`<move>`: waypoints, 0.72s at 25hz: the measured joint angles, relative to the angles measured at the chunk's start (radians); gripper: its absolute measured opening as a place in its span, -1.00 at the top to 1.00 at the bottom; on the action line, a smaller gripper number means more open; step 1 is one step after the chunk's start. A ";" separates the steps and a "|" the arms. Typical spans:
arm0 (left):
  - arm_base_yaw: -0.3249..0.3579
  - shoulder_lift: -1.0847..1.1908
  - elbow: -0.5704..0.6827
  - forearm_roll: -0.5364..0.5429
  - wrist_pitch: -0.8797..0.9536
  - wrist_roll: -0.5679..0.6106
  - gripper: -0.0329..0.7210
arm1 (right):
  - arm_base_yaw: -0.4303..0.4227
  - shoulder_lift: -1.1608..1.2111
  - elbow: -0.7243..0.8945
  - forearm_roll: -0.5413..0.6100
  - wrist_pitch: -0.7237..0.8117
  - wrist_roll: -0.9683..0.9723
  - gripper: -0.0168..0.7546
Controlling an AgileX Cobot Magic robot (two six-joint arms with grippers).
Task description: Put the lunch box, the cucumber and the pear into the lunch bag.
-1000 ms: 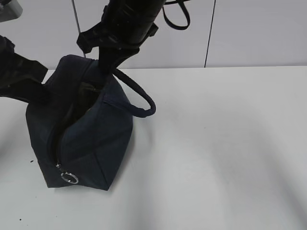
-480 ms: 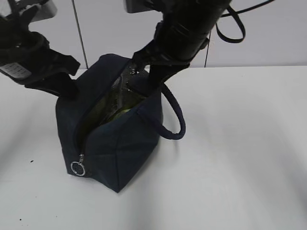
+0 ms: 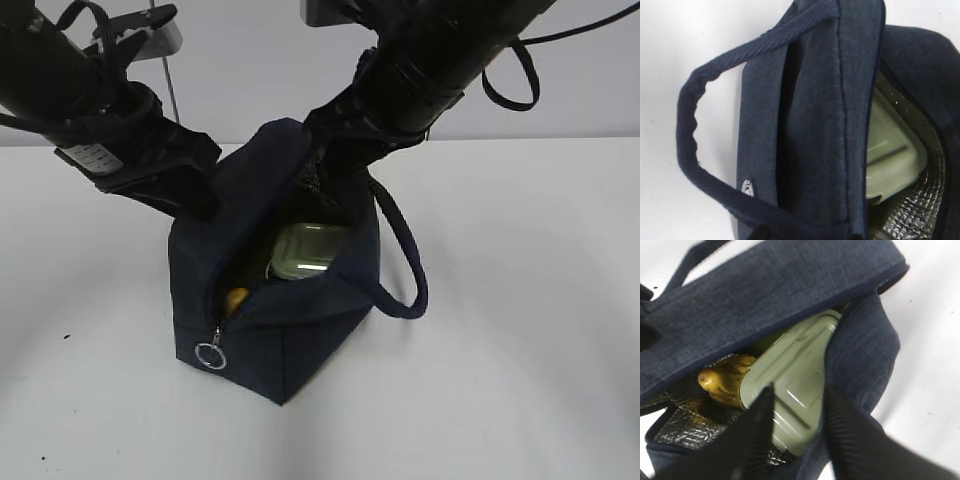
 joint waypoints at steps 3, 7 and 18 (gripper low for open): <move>0.000 -0.013 0.000 0.013 0.000 0.000 0.03 | 0.000 -0.015 0.000 0.001 0.000 -0.023 -0.09; 0.000 -0.080 0.001 0.019 -0.027 0.000 -0.03 | -0.002 -0.068 0.037 0.001 -0.012 -0.037 -0.22; 0.000 -0.396 0.351 0.006 -0.393 0.000 -0.04 | 0.195 -0.398 0.561 0.309 -0.474 -0.345 -0.21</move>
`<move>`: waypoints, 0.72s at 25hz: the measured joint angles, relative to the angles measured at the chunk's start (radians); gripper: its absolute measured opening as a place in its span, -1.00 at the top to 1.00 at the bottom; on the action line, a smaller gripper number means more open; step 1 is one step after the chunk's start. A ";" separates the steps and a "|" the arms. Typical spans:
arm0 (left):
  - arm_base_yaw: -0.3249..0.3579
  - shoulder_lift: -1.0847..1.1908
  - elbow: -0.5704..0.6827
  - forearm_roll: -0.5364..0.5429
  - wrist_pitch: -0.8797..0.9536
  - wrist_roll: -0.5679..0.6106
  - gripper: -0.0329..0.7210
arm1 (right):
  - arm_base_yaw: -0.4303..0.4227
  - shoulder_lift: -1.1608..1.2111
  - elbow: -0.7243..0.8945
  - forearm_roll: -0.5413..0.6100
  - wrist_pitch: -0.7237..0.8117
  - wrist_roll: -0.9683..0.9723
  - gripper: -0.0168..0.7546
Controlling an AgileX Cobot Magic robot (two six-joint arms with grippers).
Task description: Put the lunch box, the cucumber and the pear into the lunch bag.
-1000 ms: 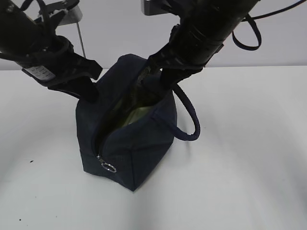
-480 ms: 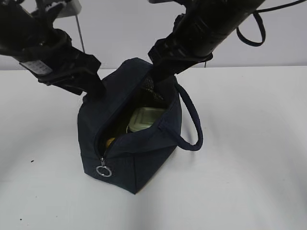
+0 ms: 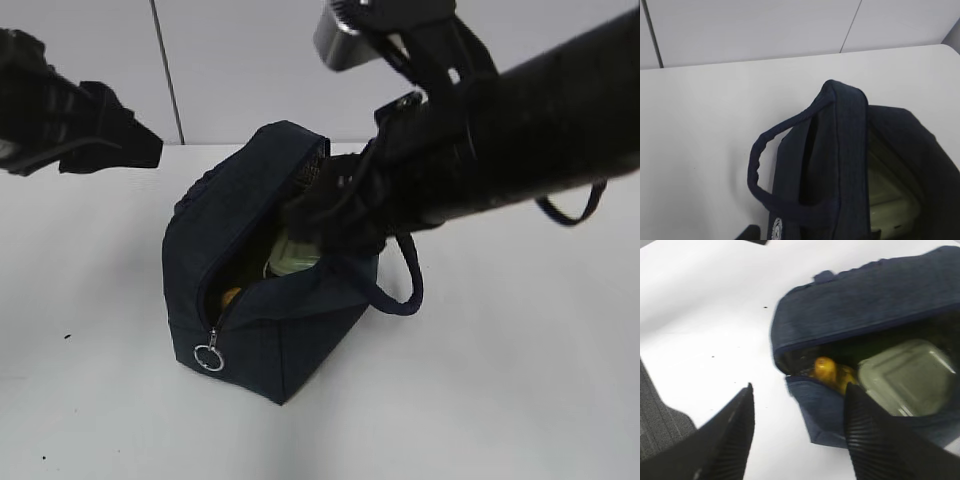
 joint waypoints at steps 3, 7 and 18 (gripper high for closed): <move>0.000 -0.050 0.094 -0.004 -0.054 0.000 -0.04 | 0.130 -0.027 0.102 0.044 -0.130 -0.035 -0.16; 0.000 -0.090 0.170 -0.004 -0.068 0.000 -0.04 | 0.290 0.013 0.240 0.063 -0.359 -0.046 -0.09; 0.000 -0.127 0.197 -0.004 -0.069 0.000 -0.04 | 0.365 0.317 0.309 0.045 -0.713 -0.050 -0.07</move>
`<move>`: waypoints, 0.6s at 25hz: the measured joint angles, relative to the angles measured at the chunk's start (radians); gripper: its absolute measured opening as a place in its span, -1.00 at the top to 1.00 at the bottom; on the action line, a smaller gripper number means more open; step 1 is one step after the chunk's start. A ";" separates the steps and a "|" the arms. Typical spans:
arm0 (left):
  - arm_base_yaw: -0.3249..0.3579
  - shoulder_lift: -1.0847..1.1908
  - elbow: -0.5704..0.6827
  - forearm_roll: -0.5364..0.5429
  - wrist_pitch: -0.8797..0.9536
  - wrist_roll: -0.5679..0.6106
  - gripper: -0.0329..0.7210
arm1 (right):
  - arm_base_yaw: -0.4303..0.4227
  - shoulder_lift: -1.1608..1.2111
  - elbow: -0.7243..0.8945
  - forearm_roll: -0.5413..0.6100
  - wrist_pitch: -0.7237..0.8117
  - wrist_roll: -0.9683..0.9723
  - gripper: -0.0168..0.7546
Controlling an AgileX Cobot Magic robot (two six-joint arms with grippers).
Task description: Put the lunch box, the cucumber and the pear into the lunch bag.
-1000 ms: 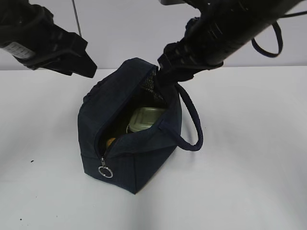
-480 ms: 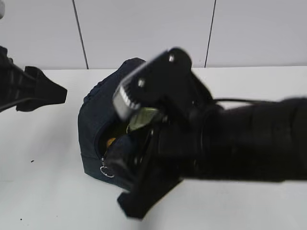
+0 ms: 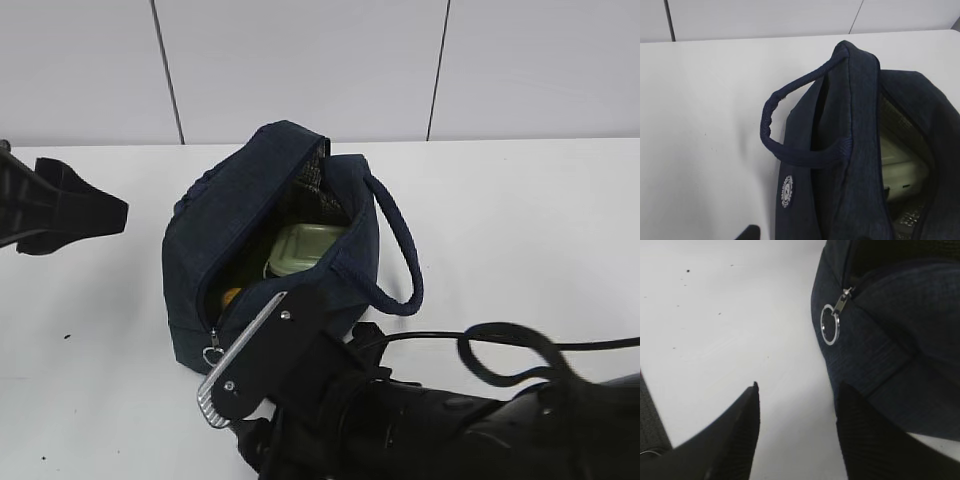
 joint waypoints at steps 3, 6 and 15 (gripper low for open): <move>0.000 0.000 0.000 0.000 0.008 0.000 -0.04 | 0.000 0.069 -0.033 0.000 -0.068 0.000 -0.03; 0.000 0.000 0.000 0.000 0.017 0.000 -0.04 | 0.000 0.133 -0.077 0.000 -0.086 0.009 0.01; 0.000 0.000 0.000 0.000 0.026 0.000 0.03 | -0.028 0.233 -0.151 0.070 -0.105 0.057 0.05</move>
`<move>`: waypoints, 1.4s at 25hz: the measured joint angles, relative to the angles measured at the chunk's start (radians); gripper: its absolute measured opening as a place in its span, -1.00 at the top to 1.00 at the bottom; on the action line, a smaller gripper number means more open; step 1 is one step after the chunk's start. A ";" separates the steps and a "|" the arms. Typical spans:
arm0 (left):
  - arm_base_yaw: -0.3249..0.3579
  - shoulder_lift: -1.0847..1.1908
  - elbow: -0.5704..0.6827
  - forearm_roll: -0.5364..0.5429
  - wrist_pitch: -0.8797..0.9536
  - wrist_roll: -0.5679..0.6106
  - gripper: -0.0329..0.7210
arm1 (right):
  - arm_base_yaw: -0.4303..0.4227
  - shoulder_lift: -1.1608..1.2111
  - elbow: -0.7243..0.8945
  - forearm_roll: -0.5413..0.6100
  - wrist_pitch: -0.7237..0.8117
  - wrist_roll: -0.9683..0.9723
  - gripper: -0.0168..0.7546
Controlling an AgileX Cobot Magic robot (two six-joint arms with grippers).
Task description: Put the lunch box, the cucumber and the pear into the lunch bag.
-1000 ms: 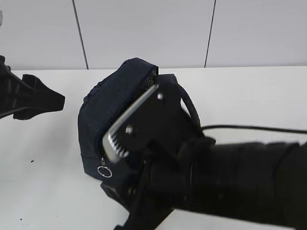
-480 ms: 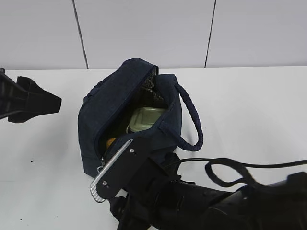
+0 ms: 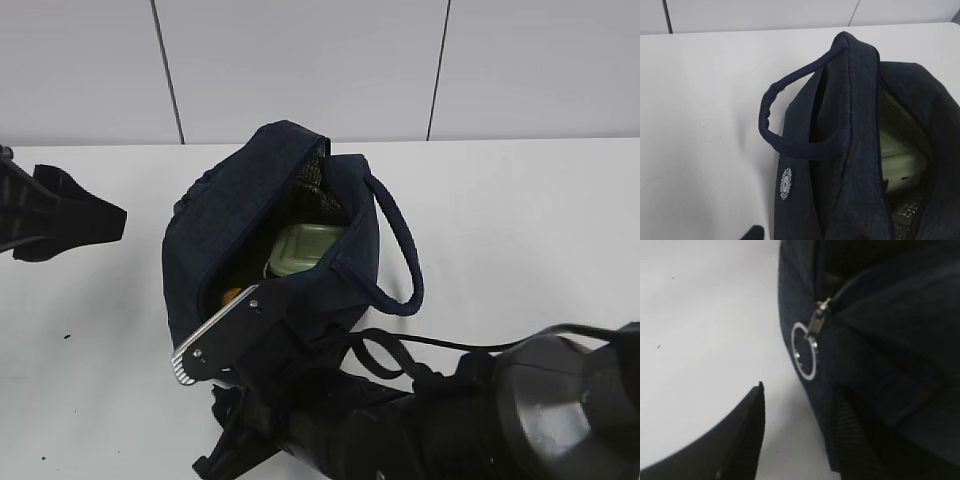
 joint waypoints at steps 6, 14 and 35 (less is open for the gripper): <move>0.000 0.000 0.000 0.000 0.003 0.000 0.04 | -0.031 0.000 -0.032 -0.011 0.015 0.031 0.05; 0.000 0.000 0.000 0.000 0.003 0.000 0.04 | -0.031 0.007 -0.057 -0.094 0.056 0.093 0.06; 0.000 0.000 0.000 0.000 0.003 0.000 0.06 | -0.031 0.066 -0.085 -0.254 0.043 0.207 0.15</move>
